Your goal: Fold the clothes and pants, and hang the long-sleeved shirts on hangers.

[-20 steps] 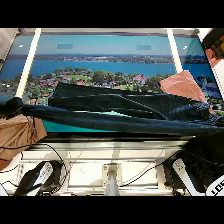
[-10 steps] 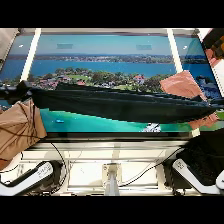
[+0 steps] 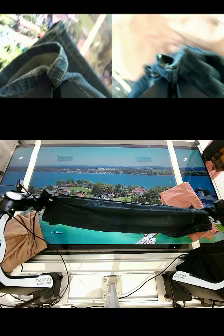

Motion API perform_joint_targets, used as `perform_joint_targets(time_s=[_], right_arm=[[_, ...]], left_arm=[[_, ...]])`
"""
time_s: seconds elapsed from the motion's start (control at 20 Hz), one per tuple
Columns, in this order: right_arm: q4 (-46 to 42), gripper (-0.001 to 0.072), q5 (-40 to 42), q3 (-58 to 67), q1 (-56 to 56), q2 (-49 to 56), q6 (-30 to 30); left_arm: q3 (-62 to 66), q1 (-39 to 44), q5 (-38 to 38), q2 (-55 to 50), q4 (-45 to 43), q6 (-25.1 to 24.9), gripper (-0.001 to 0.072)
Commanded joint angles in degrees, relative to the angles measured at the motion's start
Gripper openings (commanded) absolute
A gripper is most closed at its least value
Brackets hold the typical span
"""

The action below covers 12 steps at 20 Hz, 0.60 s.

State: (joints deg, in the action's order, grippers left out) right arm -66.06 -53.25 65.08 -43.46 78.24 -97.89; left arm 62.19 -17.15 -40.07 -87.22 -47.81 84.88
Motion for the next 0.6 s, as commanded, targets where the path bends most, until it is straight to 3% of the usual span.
perform_joint_targets(time_s=[0.0, 0.15, 0.3, 0.35, 0.4, 0.45, 0.5, 0.55], right_arm=[[4.5, 0.0036, 14.0, -0.1, 4.4, 1.9, -2.2], [4.4, 0.0036, 21.0, -0.1, 8.0, 1.9, -2.2], [3.8, 0.0037, 23.0, -0.1, 9.2, 1.9, -2.2], [2.5, 0.0038, 22.6, -0.1, 9.2, 1.9, -2.2], [0.7, 0.0039, 21.6, -0.1, 8.9, 1.9, -2.2], [-1.0, 0.0091, 20.5, -0.1, 8.7, 1.9, -3.0], [-2.2, 0.0342, 20.0, -0.1, 8.1, 1.9, -3.7], [-2.2, 0.0695, 20.0, -0.1, 8.1, 1.9, -3.7]], left_arm=[[0.0, 0.6, 5.4, -1.7, 4.0, 0.0, 0.0035], [0.0, 0.6, 5.4, -1.7, 4.0, 0.0, 0.0044], [0.0, 0.6, 5.4, -1.7, 4.0, 0.0, 0.0072], [0.0, 0.6, 5.4, -1.7, 4.0, 0.0, 0.0178], [0.0, 0.6, 5.3, -1.7, 4.0, 0.0, 0.0435], [0.0, 0.6, 5.4, -1.7, 4.0, 0.0, 0.0699], [0.0, 0.6, 5.3, -1.7, 4.0, 0.0, 0.0709], [0.0, 0.6, 5.4, -1.7, 4.0, 0.0, 0.0709]])
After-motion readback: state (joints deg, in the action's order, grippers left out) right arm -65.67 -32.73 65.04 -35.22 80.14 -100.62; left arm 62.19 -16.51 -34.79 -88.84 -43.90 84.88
